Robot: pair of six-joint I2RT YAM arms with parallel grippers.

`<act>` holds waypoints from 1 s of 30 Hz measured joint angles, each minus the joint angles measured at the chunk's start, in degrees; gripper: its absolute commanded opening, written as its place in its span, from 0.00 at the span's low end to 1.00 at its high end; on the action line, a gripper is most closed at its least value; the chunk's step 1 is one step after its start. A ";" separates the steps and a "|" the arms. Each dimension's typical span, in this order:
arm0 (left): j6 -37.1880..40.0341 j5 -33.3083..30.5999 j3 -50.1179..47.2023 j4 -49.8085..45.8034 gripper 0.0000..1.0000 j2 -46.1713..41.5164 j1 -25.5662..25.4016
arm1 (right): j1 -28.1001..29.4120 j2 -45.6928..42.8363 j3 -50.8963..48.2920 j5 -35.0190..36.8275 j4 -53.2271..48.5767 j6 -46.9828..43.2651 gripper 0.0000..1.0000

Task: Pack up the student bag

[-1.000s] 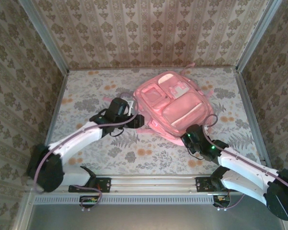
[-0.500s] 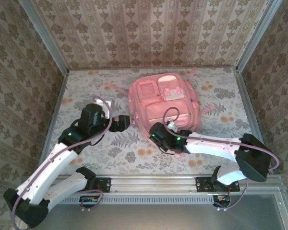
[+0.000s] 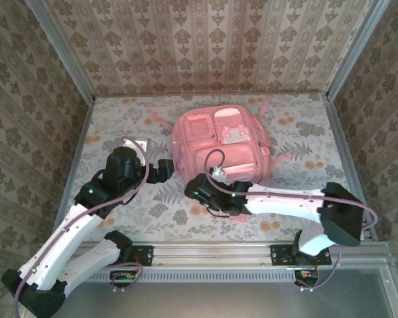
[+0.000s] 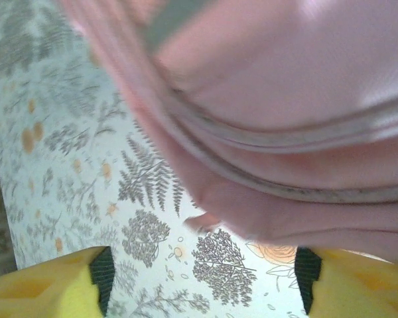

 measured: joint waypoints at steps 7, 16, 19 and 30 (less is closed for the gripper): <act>5.44 -6.16 -3.85 4.31 1.00 -2.80 0.87 | -10.16 -22.12 -3.91 6.95 -2.91 -26.10 1.00; 12.09 -10.38 -15.61 16.35 1.00 -11.61 1.11 | -51.32 -26.34 -21.97 -0.66 3.37 -34.93 0.96; 13.18 -11.50 -16.09 17.53 1.00 -12.98 1.14 | -54.10 -16.76 -22.69 -9.73 7.04 -35.98 0.91; 15.32 -14.62 -16.09 18.08 1.00 -13.46 2.64 | -44.65 -22.91 -28.81 -17.33 12.68 -36.59 0.99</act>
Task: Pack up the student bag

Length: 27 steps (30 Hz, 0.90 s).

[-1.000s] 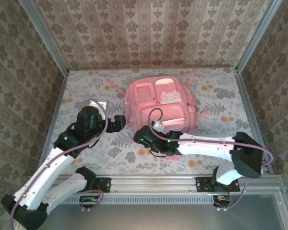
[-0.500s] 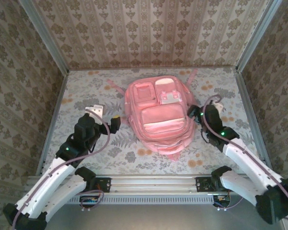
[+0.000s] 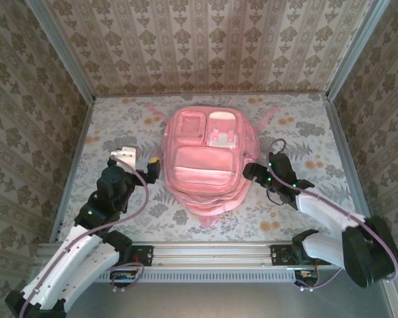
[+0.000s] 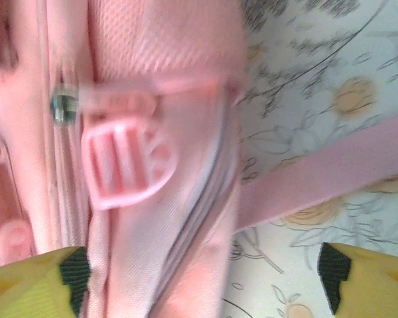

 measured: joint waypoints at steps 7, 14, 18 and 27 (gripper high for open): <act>4.00 -2.03 -1.29 5.75 1.00 5.03 6.54 | -1.68 -12.44 3.80 8.63 -9.57 -5.53 1.00; 6.56 -2.43 -9.88 19.87 1.00 15.45 20.59 | -1.79 -19.82 -2.89 12.09 8.37 -25.97 1.00; 6.62 -0.15 -14.03 27.28 1.00 19.82 25.77 | -2.73 -17.92 -8.11 13.51 17.59 -36.24 1.00; 4.83 0.20 -22.77 51.19 1.00 35.82 30.38 | -10.34 0.59 -19.47 15.74 43.95 -40.59 1.00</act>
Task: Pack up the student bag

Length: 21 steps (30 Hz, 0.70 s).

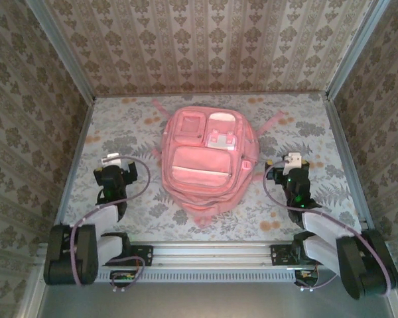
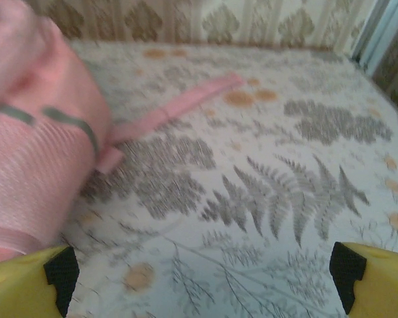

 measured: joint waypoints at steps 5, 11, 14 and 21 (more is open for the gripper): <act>1.51 4.81 0.63 17.03 1.00 15.34 1.07 | -6.73 9.86 0.85 -6.45 10.45 0.46 1.00; 3.37 7.17 7.98 15.10 1.00 21.53 0.61 | -7.04 26.43 4.79 -10.47 22.67 0.26 1.00; 3.89 7.63 11.98 15.08 1.00 21.38 -0.02 | -7.26 26.69 9.94 -9.73 15.02 0.76 1.00; 4.52 7.82 12.26 13.20 1.00 21.31 -0.22 | -8.22 26.21 14.69 -9.33 12.66 2.23 1.00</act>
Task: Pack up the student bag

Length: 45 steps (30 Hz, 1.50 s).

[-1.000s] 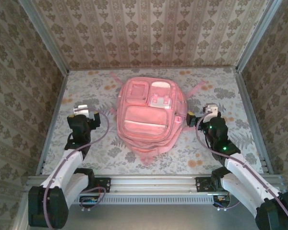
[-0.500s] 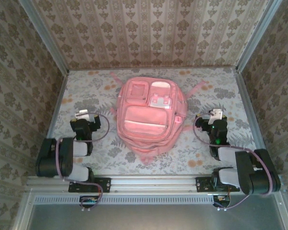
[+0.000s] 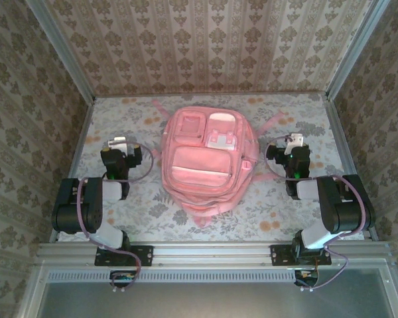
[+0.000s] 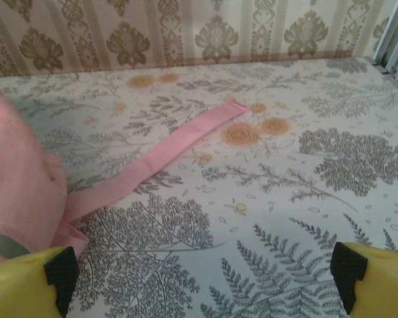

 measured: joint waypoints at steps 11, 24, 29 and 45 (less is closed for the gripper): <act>0.02 0.02 0.00 -1.16 1.00 0.00 0.02 | 1.07 -0.02 0.00 0.31 -2.14 -0.35 1.00; 0.02 0.04 0.00 -1.18 1.00 0.00 0.02 | 1.18 -0.02 0.00 0.24 -3.02 -0.46 1.00; 0.04 0.04 0.00 -1.18 1.00 0.00 0.02 | 1.18 -0.02 0.00 0.24 -3.02 -0.46 1.00; 0.37 0.46 0.00 -1.18 1.00 0.00 0.00 | 1.18 -0.02 0.00 0.24 -3.02 -0.46 1.00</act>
